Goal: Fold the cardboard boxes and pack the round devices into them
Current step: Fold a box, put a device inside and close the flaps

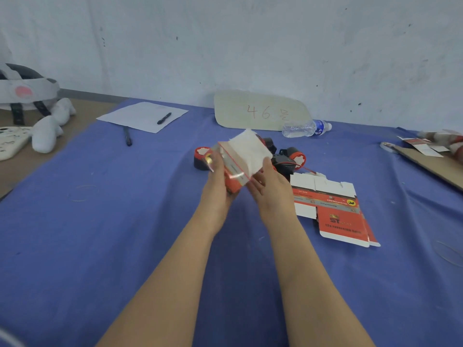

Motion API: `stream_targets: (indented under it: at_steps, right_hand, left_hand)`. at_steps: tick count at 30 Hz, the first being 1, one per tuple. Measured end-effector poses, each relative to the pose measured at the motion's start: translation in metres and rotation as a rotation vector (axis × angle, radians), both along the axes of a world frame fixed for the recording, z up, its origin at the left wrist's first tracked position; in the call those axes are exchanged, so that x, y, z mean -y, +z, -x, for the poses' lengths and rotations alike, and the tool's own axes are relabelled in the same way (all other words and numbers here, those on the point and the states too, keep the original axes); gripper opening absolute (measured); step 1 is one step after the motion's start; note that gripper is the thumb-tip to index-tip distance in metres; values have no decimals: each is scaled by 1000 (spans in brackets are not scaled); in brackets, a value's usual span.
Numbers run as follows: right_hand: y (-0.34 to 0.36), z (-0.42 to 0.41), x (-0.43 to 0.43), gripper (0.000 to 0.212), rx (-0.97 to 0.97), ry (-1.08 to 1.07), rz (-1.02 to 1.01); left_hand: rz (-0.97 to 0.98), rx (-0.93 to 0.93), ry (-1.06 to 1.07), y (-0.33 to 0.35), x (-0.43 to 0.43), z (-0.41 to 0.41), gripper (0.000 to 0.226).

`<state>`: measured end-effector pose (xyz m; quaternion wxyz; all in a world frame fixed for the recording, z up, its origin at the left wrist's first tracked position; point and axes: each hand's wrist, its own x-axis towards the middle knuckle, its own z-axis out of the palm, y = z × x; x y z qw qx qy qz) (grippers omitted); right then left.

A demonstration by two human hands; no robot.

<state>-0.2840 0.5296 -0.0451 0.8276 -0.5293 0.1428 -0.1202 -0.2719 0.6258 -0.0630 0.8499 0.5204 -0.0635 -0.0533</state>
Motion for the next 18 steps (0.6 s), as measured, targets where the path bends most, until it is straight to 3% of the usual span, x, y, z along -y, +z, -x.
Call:
stream_targets:
  at_steps: [3, 7, 11, 13, 18]
  right_hand:
    - [-3, -2, -11, 46, -13, 108, 227]
    - [-8, -1, -5, 36, 35, -86, 550]
    - [-14, -2, -5, 39, 32, -95, 722]
    - [-17, -3, -6, 37, 31, -72, 755]
    - [-17, 0, -8, 25, 130, -45, 1014]
  left_hand:
    - [-388, 209, 159, -6, 11, 5, 63]
    - [-559, 380, 358, -11, 4, 1, 75]
    - [-652, 380, 372, -14, 2, 0, 26]
    - [-647, 327, 432, -16, 3, -1, 18]
    - [-625, 193, 546, -15, -1, -2, 56]
